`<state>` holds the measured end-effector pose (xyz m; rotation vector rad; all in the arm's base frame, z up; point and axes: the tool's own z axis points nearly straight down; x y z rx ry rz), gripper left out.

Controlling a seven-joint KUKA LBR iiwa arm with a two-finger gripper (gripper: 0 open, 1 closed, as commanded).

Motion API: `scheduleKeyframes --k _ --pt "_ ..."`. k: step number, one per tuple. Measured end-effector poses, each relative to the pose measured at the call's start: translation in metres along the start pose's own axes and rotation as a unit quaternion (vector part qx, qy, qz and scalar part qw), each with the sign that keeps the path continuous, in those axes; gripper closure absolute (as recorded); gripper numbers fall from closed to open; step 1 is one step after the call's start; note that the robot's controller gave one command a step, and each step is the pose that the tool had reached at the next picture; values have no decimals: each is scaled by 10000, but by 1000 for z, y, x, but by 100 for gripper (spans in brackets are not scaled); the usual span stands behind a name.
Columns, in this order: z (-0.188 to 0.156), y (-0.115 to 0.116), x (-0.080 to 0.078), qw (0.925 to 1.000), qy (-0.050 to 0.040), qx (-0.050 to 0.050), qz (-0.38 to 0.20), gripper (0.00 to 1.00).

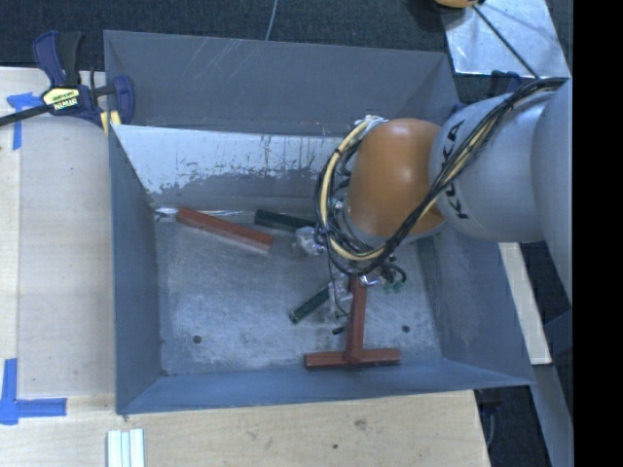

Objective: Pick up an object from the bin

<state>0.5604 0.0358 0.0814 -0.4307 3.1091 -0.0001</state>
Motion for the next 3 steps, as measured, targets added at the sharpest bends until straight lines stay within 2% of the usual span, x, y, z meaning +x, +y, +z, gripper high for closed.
scheduleKeyframes --k 1,2,3 --pt "10 -12 31 9964 -4 0 -853 100" --pt "10 -12 31 9963 -4 1 -855 100" --pt "-126 -25 31 9964 -5 2 -848 100"
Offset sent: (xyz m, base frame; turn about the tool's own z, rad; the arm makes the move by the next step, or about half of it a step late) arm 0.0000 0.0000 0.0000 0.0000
